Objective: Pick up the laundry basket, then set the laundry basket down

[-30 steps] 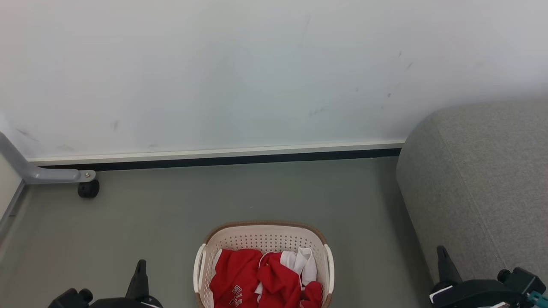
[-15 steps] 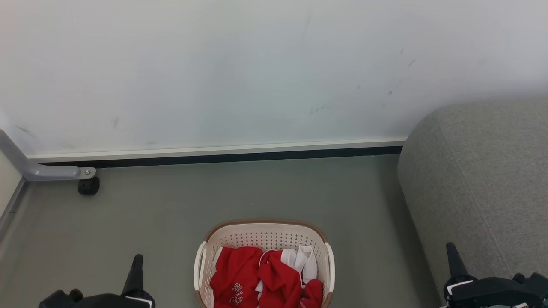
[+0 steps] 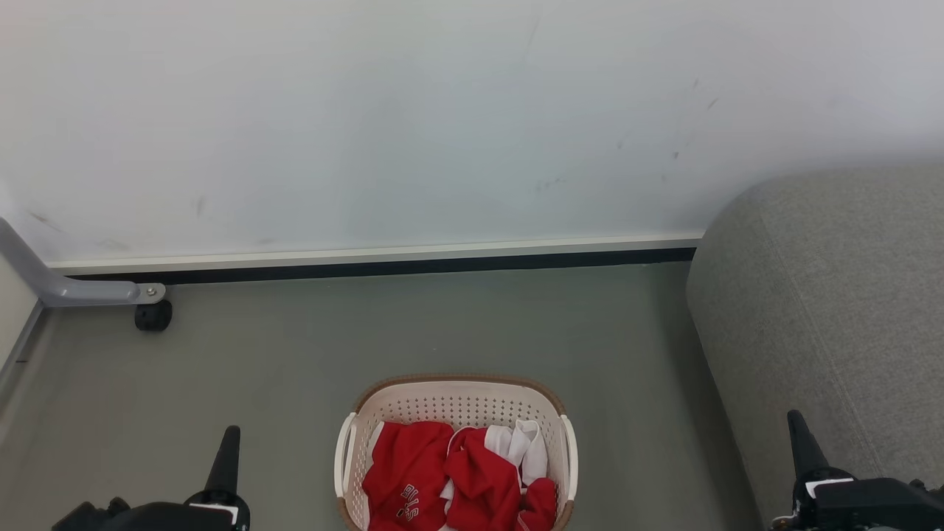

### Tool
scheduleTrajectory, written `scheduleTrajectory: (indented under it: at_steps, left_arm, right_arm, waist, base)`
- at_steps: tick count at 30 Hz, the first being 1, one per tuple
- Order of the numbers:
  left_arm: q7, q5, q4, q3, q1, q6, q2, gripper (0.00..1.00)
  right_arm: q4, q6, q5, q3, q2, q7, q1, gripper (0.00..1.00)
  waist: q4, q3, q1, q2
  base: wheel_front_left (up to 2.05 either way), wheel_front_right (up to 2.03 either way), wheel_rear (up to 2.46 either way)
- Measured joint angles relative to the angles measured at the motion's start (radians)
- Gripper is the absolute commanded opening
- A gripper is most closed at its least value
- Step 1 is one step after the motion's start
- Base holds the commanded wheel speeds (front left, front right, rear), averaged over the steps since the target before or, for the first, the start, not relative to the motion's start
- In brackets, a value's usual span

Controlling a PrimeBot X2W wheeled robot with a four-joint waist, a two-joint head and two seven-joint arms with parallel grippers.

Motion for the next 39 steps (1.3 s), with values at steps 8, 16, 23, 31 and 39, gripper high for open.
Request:
scheduleTrajectory:
  at_steps: [8,16,23,31,39]
  left_arm:
    - [0.026,-0.106,-0.009,0.016,-0.006,-0.022,0.0,0.0]
    - [0.055,-0.209,-0.018,0.037,-0.018,-0.043,0.0,0.0]
    - [0.068,-0.262,-0.022,0.044,-0.019,-0.052,-0.001,0.0]
    - [0.068,-0.262,-0.022,0.044,-0.019,-0.052,-0.001,0.0]
    - [0.068,-0.262,-0.024,0.044,-0.019,-0.052,-0.001,0.0]
  right_arm:
    - [-0.009,0.019,0.107,-0.039,0.006,0.026,0.0,0.0]
    - [-0.021,0.041,0.214,-0.077,0.011,0.057,-0.001,0.0]
    - [-0.026,0.05,0.266,-0.095,0.013,0.069,-0.001,0.0]
    - [-0.026,0.05,0.266,-0.095,0.013,0.069,-0.001,0.0]
    - [-0.028,0.05,0.266,-0.095,0.013,0.069,-0.001,0.0]
  waist:
    - [0.001,0.005,0.0,0.0]
    - [0.003,0.01,0.0,0.0]
    - [0.004,0.012,0.0,0.0]
    - [0.004,0.012,0.0,0.0]
    - [0.003,0.012,0.0,-0.0001]
  base:
    - [0.0,0.0,0.0]
    - [0.0,0.0,0.0]
    - [0.0,0.0,0.0]
    - [0.0,0.0,0.0]
    - [0.0,0.0,0.0]
